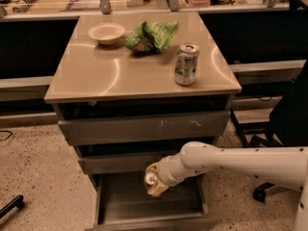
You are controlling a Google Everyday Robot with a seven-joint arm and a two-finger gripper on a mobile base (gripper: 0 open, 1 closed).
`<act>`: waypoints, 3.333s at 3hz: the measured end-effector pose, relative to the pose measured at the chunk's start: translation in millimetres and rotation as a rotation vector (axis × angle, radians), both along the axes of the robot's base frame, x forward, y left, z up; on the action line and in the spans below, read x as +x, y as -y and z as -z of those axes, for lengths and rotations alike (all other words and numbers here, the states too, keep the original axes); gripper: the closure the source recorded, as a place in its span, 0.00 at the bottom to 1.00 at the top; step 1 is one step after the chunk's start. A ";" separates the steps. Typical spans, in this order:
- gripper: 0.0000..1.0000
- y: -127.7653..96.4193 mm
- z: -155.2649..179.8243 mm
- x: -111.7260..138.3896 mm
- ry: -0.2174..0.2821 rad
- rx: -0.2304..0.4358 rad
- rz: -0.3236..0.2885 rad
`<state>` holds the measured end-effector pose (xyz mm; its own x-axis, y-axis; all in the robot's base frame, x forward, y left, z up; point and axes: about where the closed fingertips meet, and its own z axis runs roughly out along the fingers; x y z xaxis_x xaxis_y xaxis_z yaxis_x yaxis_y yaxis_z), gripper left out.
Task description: Place orange can into bottom drawer
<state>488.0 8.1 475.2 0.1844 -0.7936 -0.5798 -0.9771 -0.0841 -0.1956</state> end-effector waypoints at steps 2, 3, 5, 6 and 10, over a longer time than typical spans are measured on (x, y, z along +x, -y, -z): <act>1.00 15.3 68.3 26.7 -0.047 0.048 0.045; 1.00 23.6 98.9 29.1 -0.033 0.048 0.032; 1.00 53.7 218.6 48.9 0.014 0.116 0.014; 1.00 53.3 218.1 48.4 0.013 0.116 0.013; 1.00 46.4 300.5 58.7 -0.128 0.157 -0.035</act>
Offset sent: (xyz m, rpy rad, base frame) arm 0.0213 -0.0162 -0.0455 0.0267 0.0231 -0.0292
